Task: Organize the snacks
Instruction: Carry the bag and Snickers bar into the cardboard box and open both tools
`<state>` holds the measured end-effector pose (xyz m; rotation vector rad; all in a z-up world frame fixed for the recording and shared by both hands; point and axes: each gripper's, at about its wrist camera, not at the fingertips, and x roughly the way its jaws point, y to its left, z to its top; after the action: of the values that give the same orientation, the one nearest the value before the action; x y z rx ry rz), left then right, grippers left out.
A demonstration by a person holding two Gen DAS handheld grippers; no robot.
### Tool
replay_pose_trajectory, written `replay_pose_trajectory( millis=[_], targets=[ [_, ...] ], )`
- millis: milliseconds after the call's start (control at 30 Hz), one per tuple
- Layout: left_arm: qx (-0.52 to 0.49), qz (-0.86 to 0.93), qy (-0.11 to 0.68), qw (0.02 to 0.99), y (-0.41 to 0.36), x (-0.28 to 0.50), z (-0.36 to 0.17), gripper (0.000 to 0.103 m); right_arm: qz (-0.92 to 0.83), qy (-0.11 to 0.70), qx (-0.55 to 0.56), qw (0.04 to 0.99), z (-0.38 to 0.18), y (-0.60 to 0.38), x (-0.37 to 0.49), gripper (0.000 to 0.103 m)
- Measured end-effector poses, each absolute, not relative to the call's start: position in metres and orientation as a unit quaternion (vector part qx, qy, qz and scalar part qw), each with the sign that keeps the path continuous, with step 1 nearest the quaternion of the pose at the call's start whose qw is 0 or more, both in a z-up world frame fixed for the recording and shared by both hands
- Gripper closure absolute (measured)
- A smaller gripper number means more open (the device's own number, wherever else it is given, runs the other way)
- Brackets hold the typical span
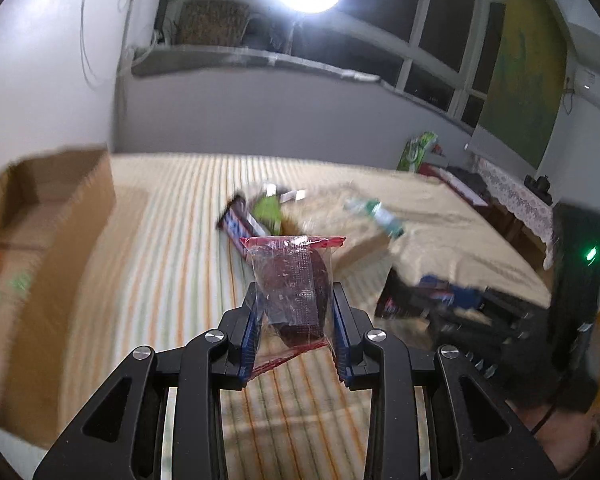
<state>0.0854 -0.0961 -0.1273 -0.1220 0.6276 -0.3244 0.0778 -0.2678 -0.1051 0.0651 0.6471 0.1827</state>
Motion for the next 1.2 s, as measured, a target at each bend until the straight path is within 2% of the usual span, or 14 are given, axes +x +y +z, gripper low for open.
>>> replay_pose_trajectory(
  millis=[200,433,800,1200],
  targets=[
    [-0.026,-0.159,0.221,0.962,-0.09,0.052,-0.05,0.073,0.088,0.226,0.007,0.97,-0.016,-0.26,0.042,0.059],
    [-0.015,-0.157,0.156,0.975,-0.075,0.02,0.004,0.073,0.092,0.205,-0.007,0.974,0.008,-0.242,0.024,0.059],
    [-0.036,-0.147,0.15,0.977,-0.042,0.013,0.0,0.073,0.121,0.229,-0.029,0.966,-0.002,-0.185,0.04,0.059],
    [-0.082,-0.048,0.159,0.983,0.063,0.004,-0.023,0.073,0.248,0.241,-0.064,0.936,-0.016,-0.056,0.054,0.059]
  ],
)
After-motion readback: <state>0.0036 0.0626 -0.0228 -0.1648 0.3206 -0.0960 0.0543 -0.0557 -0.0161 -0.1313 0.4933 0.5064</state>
